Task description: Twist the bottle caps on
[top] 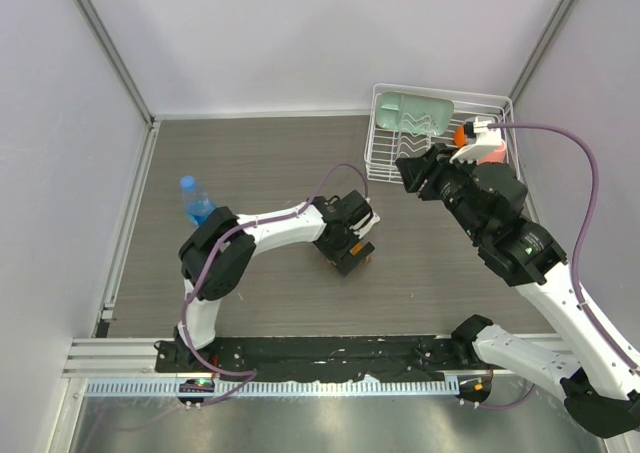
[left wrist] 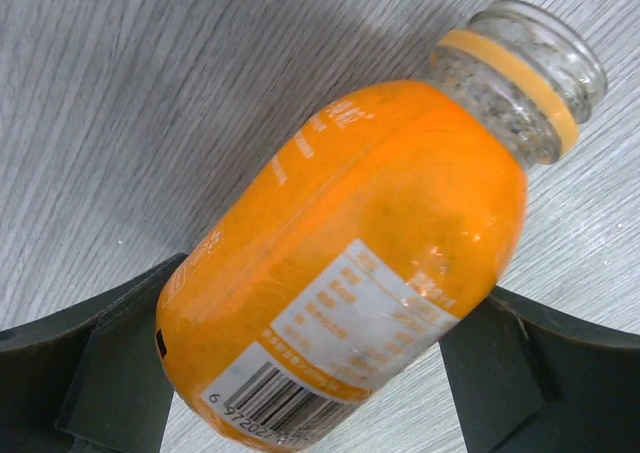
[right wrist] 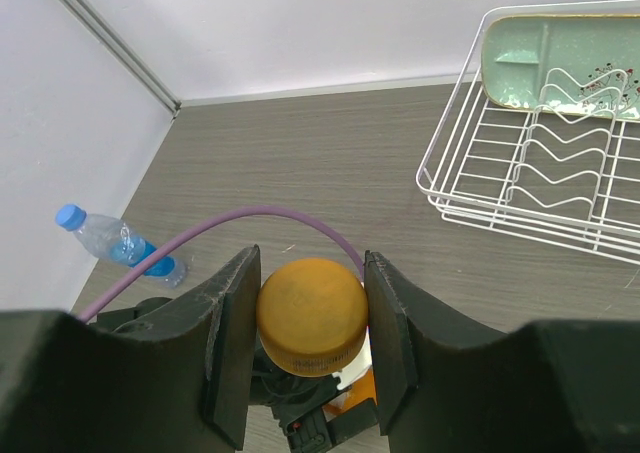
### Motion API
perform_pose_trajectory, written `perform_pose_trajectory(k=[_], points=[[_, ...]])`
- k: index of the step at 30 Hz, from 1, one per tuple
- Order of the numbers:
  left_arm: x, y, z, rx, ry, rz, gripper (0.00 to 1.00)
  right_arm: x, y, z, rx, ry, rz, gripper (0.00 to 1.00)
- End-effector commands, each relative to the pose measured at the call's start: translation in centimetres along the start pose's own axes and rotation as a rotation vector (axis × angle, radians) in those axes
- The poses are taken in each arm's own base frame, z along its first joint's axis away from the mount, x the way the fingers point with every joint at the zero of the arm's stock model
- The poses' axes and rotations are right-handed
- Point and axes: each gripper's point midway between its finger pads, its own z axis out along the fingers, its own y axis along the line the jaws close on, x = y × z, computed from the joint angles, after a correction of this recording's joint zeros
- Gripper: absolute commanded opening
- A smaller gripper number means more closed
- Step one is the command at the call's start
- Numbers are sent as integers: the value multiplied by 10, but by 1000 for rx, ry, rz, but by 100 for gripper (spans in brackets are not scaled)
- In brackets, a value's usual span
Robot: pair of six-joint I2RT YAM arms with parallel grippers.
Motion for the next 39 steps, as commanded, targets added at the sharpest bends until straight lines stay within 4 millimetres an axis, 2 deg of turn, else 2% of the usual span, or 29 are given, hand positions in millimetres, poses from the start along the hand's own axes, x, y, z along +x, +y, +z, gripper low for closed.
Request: perform_pose_trajectory(k=[1, 8, 10, 14, 18, 23, 27, 28, 30, 31, 37, 39], points=[[-20, 2, 1, -13, -78, 66, 100, -21, 12, -5, -40, -47, 11, 18], [-4, -2, 1, 2, -38, 97, 100, -20, 11, -5, -37, -47, 8, 17], [-1, -4, -5, 12, -40, 97, 100, -20, 10, -4, -37, -48, 8, 17], [11, -22, -14, 76, -16, 109, 100, -18, 11, -4, -42, -44, 9, 18], [14, -27, -20, 72, -20, 148, 100, -17, 12, -4, -47, -42, 11, 17], [8, -22, -14, 42, -11, 181, 100, -16, 12, -4, -51, -42, 15, 17], [-3, -21, -9, 36, -22, 201, 100, -16, 12, -7, -55, -43, 16, 17], [-11, -15, -10, 2, -36, 208, 100, -16, 12, -7, -53, -42, 14, 17], [-10, -15, -3, -5, -10, 216, 100, -15, 12, -7, -57, -39, 12, 17], [-15, -14, -4, -6, -21, 216, 100, -15, 12, -8, -59, -40, 14, 17], [-17, -19, 2, 13, -10, 209, 100, -17, 11, -10, -57, -47, 8, 16], [-15, -19, 3, 16, -7, 206, 94, -16, 11, -10, -57, -44, 7, 16]])
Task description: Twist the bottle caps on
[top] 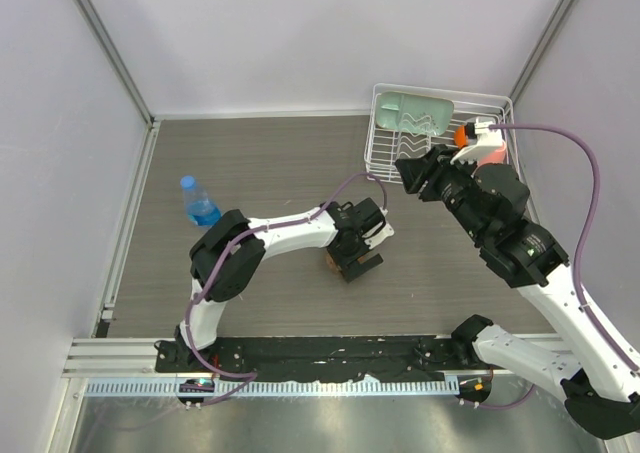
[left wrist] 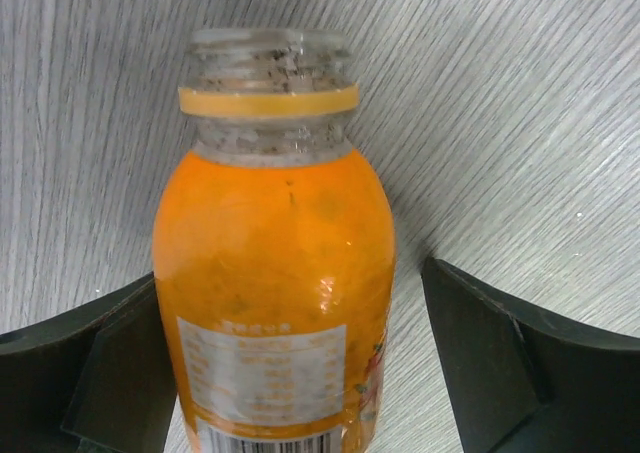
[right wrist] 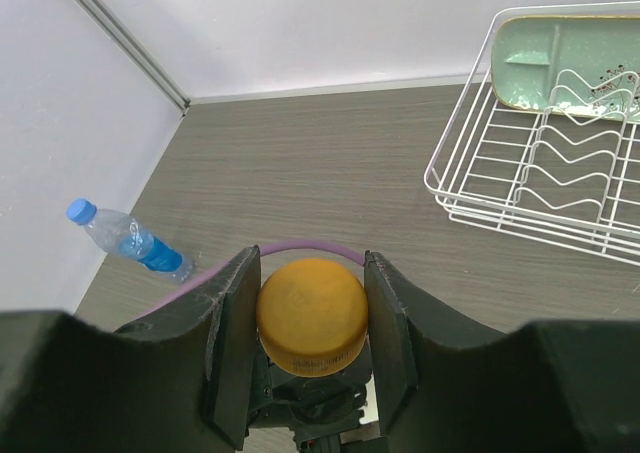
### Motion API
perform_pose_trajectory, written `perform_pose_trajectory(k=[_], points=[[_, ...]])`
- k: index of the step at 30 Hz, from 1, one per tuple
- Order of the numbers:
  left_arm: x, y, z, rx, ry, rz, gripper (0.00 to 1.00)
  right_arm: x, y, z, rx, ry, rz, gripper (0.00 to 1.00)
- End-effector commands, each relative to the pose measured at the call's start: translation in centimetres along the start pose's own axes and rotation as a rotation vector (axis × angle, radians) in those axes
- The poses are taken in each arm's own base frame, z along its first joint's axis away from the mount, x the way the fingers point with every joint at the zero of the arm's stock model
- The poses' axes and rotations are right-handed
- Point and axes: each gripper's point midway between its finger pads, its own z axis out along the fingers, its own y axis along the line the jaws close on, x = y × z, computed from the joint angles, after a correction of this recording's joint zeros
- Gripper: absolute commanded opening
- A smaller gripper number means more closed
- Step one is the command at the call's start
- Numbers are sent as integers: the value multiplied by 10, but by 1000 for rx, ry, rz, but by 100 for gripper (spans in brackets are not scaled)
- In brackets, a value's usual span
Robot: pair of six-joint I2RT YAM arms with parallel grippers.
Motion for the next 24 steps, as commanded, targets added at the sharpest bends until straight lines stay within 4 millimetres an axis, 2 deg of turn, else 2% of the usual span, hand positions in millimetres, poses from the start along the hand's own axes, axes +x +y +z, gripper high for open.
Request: perform_pose_trajectory(k=[1, 2, 3, 8, 11, 14, 17, 19, 22, 24], points=[[-3, 1, -3, 1, -8, 8, 92, -17, 7, -9, -34, -53, 5, 16], [0, 1, -2, 2, -4, 8, 89, -16, 7, -9, -34, -52, 6, 16], [2, 2, -1, -4, 0, 10, 81, -15, 6, -9, -32, -49, 2, 16], [16, 6, 2, -31, 29, 11, 68, -17, 5, -10, -28, -54, 0, 15], [23, 8, 0, -42, 39, 23, 69, -17, 5, -10, -26, -55, 1, 14], [27, 11, -2, -56, 49, 35, 78, -17, 4, -11, -22, -53, 1, 14], [33, 13, -3, -67, 70, 45, 80, -18, 4, -13, -21, -57, 0, 14], [36, 14, -2, -72, 82, 51, 87, -18, 4, -13, -21, -57, 3, 14], [37, 15, -3, -78, 86, 57, 85, -19, 3, -14, -17, -59, 3, 13], [38, 15, -2, -76, 96, 61, 77, -21, 3, -15, -18, -63, 6, 13]])
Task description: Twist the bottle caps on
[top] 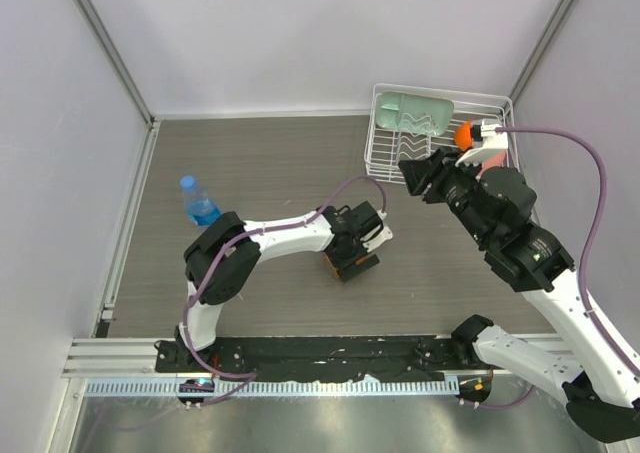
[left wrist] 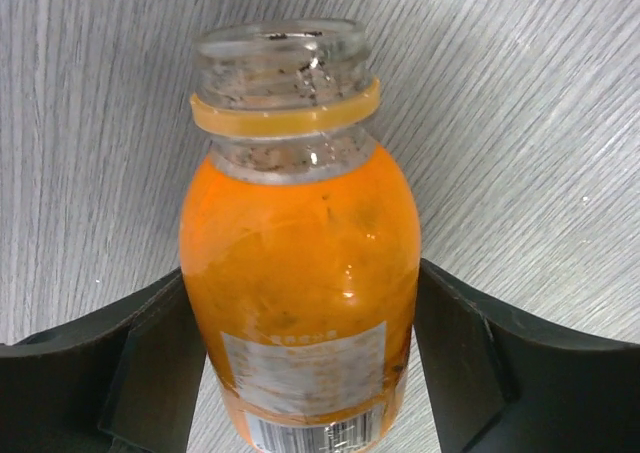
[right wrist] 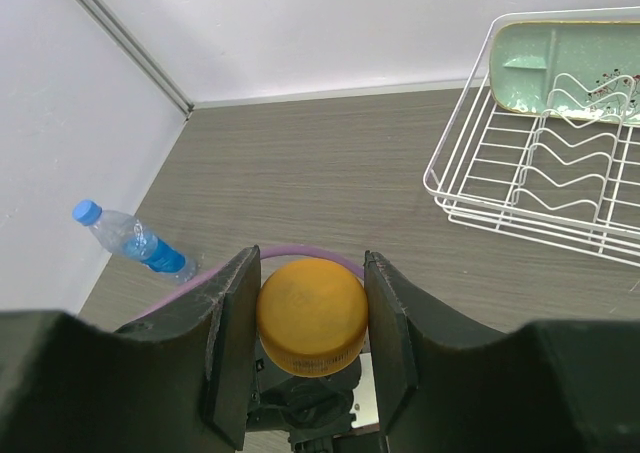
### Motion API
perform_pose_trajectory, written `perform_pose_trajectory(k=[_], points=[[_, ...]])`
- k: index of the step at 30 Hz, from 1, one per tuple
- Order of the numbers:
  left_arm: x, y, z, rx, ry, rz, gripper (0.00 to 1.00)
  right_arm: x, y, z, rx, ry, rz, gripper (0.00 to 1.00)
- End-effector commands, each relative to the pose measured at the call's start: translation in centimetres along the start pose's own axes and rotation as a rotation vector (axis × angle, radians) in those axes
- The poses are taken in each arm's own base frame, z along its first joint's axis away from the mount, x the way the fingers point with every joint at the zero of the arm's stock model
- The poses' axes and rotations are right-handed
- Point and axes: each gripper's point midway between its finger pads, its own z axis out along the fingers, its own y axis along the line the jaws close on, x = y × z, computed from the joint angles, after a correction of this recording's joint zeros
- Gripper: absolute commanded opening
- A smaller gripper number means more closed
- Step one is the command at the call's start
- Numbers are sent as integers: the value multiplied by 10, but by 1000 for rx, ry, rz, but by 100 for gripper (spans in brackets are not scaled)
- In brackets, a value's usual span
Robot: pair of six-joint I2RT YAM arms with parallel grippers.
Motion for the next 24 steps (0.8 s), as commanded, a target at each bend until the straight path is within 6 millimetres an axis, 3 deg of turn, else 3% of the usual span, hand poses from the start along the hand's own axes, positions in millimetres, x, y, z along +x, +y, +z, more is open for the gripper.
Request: perform_pose_trajectory(k=[1, 5, 9, 12, 13, 15, 16, 17, 18, 20, 21, 23, 24], points=[[34, 11, 0, -48, 124, 43, 74, -15, 3, -7, -11, -42, 1, 13], [38, 9, 3, -39, 144, 52, 56, -18, 3, -10, -10, -49, 1, 13], [37, 9, -1, -35, 147, 54, 25, -16, 3, -8, -7, -41, -3, 13], [22, 18, -20, -74, 94, 54, 0, -21, 4, -5, -2, -46, -15, 13], [16, 21, -29, -88, 70, 57, 0, -26, 6, -6, -4, -52, -22, 13], [-3, 31, -63, -124, -26, 50, 0, -30, 7, -4, 1, -45, -38, 13], [-8, 39, -77, -161, -60, 48, 0, -43, 11, -8, -9, -66, -50, 13], [-20, 47, -112, -197, -150, 36, 0, -45, 13, -5, -7, -58, -61, 13], [-24, 54, -131, -227, -194, 31, 0, -50, 16, -7, -16, -57, -72, 13], [-30, 68, -173, -307, -281, 43, 0, -70, 25, -15, -42, -72, -89, 13], [-32, 72, -210, -339, -375, 41, 0, -71, 30, -13, -58, -58, -97, 12], [-32, 73, -248, -353, -473, 83, 0, -85, 39, -21, -91, -68, -97, 10], [-27, 70, -281, -357, -569, 84, 0, -87, 43, -22, -105, -65, -96, 9]])
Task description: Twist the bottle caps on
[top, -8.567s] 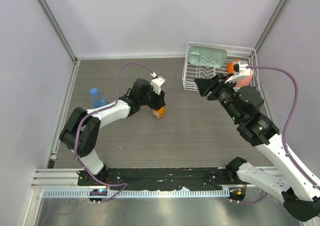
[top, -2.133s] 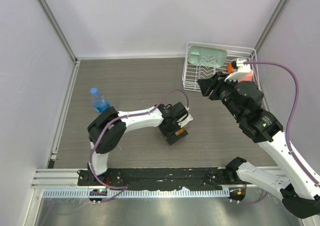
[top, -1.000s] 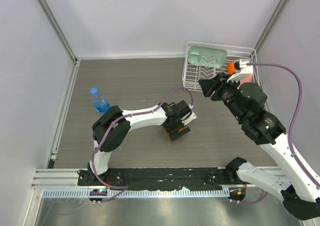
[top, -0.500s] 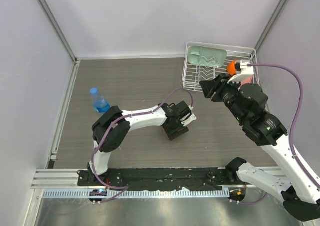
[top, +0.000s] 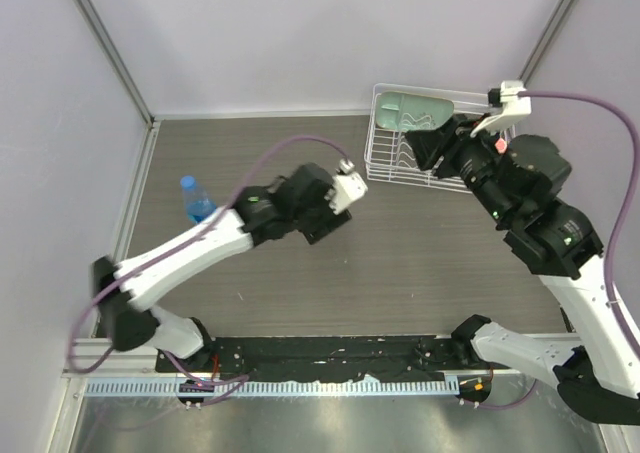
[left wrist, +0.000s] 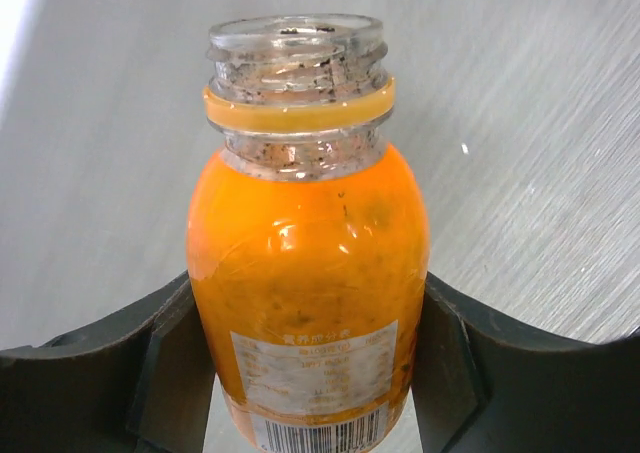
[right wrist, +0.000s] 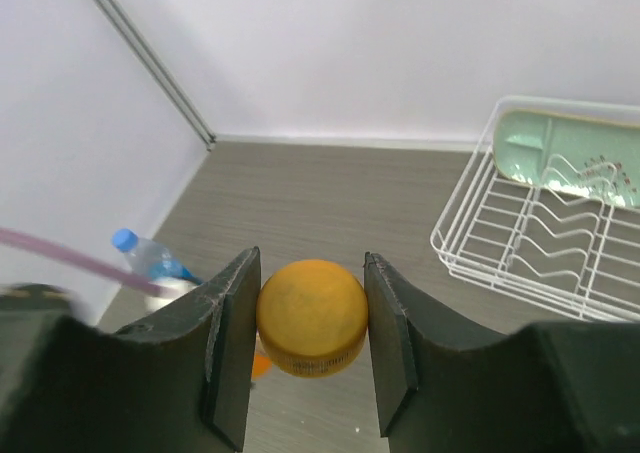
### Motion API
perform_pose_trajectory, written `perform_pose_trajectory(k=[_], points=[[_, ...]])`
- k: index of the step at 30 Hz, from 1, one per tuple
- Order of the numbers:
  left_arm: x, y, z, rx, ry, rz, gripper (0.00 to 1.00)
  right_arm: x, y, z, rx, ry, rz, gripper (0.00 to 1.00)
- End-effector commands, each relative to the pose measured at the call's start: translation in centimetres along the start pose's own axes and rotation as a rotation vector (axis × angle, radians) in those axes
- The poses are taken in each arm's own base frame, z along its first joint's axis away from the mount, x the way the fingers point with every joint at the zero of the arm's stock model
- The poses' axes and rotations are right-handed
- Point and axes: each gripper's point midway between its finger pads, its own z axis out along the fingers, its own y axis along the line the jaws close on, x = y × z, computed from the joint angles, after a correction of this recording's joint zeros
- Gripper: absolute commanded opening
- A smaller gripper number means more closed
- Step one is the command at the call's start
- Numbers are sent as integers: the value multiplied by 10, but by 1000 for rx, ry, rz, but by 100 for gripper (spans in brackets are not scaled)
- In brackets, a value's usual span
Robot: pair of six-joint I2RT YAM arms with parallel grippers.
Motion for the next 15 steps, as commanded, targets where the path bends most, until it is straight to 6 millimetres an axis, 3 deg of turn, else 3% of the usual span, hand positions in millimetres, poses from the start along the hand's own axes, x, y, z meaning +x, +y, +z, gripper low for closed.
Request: perform_pose_trajectory(k=[1, 2, 3, 4, 5, 6, 7, 8, 11, 13, 15], points=[[-44, 45, -122, -115, -378, 4, 5, -34, 23, -19, -104, -30, -30, 8], [-35, 34, -120, -71, -397, 2, 11, -34, 26, -20, -122, -26, -29, 7], [-32, 32, -145, -54, -496, -13, 13, -32, 29, -19, -137, -10, -31, 7], [-41, 26, -152, -31, -588, -28, 0, -33, 37, -21, -176, -2, -33, 6], [-25, 0, -136, 71, -600, -25, 0, -31, 39, -22, -189, 9, -33, 5], [-25, -13, -138, 133, -655, -31, 0, -29, 41, -23, -203, 21, -33, 3], [-37, -13, -160, 143, -800, -55, 0, -26, 46, -24, -233, 34, -35, 1], [-25, -39, -145, 255, -800, -78, 0, -24, 48, -24, -243, 43, -33, 1], [-35, -57, -158, 389, -925, -206, 0, -16, 65, -31, -353, 90, -49, 1], [-41, -71, -166, 454, -995, -104, 0, -9, 78, -35, -438, 121, -76, 1], [-51, -65, -173, 447, -1017, -126, 0, -6, 84, -37, -490, 133, -112, 1]])
